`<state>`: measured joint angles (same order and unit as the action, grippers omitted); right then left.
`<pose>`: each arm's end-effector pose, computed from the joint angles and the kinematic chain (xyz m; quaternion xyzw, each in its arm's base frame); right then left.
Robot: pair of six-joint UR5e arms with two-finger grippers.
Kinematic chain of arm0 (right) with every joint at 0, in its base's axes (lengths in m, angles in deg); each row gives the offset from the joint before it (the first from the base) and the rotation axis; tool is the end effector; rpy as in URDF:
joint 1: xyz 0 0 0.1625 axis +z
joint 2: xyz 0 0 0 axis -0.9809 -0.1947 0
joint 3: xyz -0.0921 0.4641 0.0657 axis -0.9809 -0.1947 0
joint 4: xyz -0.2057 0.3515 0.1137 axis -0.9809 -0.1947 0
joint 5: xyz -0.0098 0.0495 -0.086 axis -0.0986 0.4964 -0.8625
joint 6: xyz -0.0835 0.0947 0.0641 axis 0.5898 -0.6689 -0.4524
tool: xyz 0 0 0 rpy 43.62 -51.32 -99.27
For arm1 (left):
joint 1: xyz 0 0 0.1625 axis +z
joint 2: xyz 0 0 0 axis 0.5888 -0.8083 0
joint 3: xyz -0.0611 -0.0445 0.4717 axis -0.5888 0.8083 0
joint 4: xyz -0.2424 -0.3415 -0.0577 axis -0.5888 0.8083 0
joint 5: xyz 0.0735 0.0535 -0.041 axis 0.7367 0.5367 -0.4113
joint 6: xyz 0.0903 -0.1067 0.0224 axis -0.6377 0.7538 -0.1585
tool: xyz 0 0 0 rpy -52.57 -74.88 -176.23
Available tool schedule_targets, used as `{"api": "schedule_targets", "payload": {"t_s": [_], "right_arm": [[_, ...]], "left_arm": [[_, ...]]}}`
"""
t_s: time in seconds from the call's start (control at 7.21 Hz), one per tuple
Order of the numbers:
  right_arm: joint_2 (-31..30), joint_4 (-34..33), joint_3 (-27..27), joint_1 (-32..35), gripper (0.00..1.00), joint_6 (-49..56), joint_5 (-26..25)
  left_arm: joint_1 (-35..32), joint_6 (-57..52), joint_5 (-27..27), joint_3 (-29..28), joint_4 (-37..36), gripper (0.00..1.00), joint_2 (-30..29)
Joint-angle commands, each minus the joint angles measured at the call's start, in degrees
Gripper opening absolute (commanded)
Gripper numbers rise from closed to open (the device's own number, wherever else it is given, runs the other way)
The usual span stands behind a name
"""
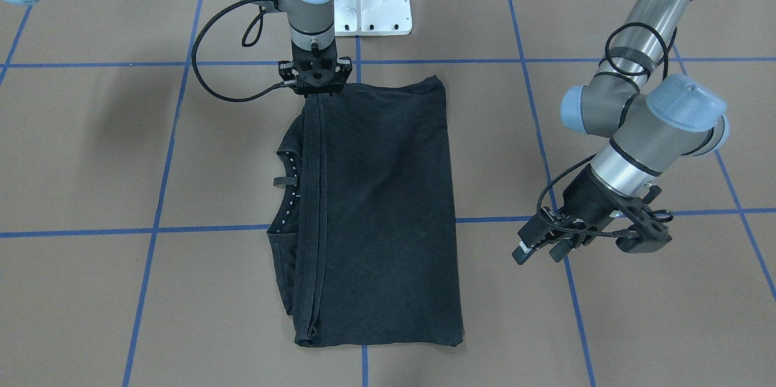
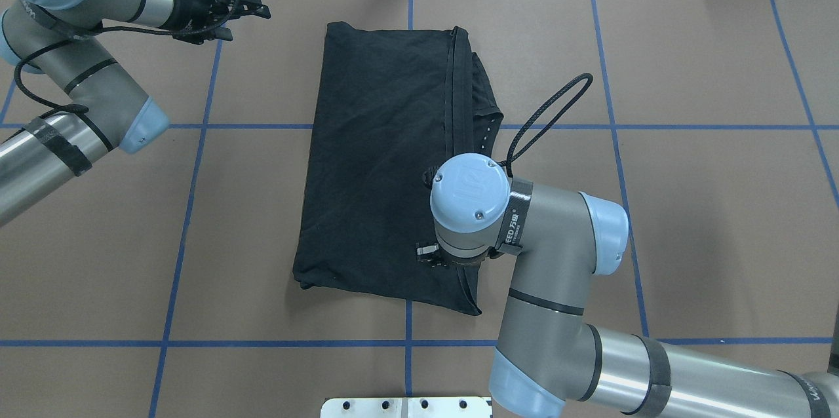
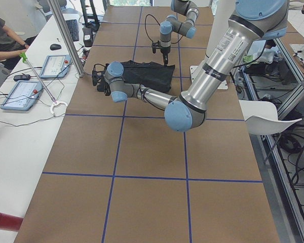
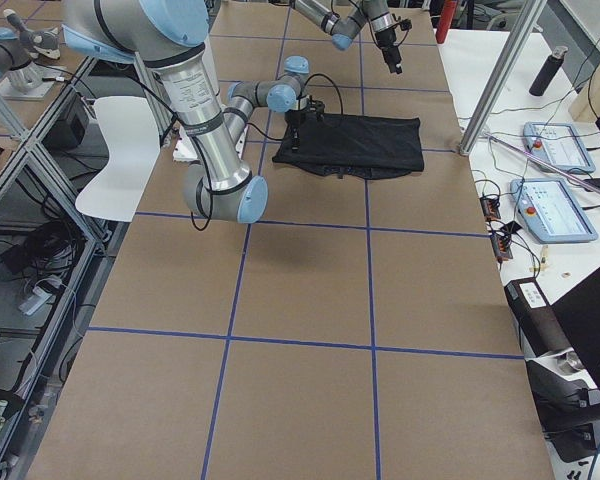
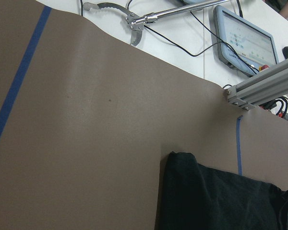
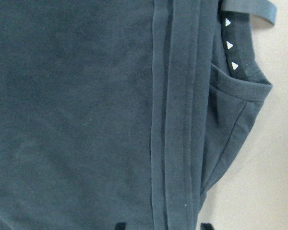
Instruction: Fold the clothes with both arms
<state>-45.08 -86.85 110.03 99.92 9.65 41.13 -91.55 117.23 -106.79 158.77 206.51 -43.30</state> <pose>-0.6327 -0.3496 0.2910 0.0123 -0.3418 -0.0627 0.9376 0.4008 -0.7053 0.4038 0.1530 0.5875 -0.1789 0.7742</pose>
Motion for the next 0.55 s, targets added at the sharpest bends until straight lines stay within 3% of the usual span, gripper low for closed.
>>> {"api": "schedule_targets", "payload": {"t_s": [0.0, 0.42], "right_arm": [[0.5, -0.3, -1.3, -1.7, 0.46, 0.8, -2.4], [0.4, -0.4, -2.8, -1.7, 0.46, 1.8, -3.1]], "left_arm": [[0.0, 0.0, 0.0, 0.0, 0.0, 1.00, 0.3], [0.0, 0.0, 0.0, 0.0, 0.0, 1.00, 0.5]]}}
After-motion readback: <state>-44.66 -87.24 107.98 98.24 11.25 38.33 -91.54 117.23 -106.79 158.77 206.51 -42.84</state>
